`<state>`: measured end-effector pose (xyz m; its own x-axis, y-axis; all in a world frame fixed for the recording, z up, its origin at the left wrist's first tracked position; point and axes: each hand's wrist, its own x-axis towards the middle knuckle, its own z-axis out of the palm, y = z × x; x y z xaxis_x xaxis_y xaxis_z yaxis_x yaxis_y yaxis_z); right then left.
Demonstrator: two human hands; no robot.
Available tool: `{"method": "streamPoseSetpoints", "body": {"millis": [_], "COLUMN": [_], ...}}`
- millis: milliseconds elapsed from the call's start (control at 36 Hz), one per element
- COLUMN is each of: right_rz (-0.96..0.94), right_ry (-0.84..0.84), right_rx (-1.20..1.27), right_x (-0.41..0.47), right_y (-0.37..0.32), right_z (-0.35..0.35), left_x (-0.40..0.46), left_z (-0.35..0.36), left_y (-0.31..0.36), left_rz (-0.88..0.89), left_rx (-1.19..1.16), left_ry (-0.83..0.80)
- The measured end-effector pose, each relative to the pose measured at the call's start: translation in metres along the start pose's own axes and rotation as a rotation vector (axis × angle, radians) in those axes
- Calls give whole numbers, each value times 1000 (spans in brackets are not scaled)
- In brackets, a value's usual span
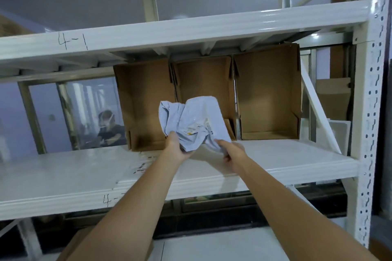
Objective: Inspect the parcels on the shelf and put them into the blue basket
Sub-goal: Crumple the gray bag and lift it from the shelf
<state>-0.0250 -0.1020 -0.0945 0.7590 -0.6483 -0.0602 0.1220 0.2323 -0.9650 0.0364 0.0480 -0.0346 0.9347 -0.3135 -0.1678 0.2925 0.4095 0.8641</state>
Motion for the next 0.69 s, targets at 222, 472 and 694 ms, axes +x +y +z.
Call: {"method": "streamPoseSetpoints", "body": {"millis": [222,472,694], "right_rz": [6,-28,-312], "right_ry": [290,258,232], "right_rx": [-72,-443,-1035], "right_x": [48,75,71], "right_y": [-7,-18,-21], "right_z": [-58,-61,-46], "left_x": [5,-10,-7], "left_z": [-22,-20,13], "left_y": [-50,-23,-10], "left_rz": [-242,-642,75], "left_rx": [316,822,579], "left_ry": [-359,-1115,-665]}}
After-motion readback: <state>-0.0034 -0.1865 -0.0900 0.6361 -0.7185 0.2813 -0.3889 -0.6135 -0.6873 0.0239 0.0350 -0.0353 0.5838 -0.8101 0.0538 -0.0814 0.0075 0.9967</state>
